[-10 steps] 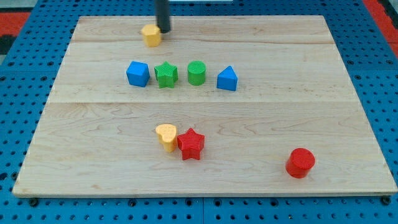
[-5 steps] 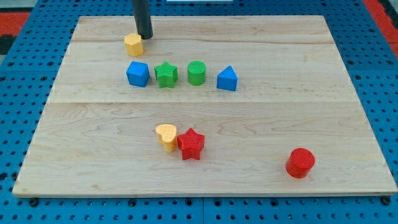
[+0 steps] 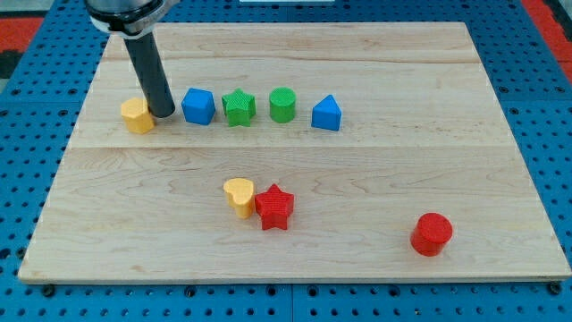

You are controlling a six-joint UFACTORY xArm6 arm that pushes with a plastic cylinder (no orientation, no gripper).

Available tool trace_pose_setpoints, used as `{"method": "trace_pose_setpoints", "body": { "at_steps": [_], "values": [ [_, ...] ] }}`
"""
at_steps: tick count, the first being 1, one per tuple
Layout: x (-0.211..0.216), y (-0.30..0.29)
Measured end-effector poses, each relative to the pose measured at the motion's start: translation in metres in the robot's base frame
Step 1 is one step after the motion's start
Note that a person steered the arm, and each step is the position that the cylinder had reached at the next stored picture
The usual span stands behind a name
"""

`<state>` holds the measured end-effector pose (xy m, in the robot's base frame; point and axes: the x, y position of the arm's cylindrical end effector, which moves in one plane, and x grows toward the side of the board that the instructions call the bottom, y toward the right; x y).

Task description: Push the yellow hexagon parallel left to the yellow heart

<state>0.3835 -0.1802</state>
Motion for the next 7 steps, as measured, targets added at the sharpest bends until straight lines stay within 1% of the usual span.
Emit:
{"method": "trace_pose_setpoints", "body": {
  "at_steps": [2,3,4,5,6,7],
  "values": [
    [-0.020,-0.017],
    [0.005,-0.025],
    [0.001,-0.068],
    [0.036,-0.066],
    [0.094,-0.034],
    [0.105,-0.040]
  ]
}}
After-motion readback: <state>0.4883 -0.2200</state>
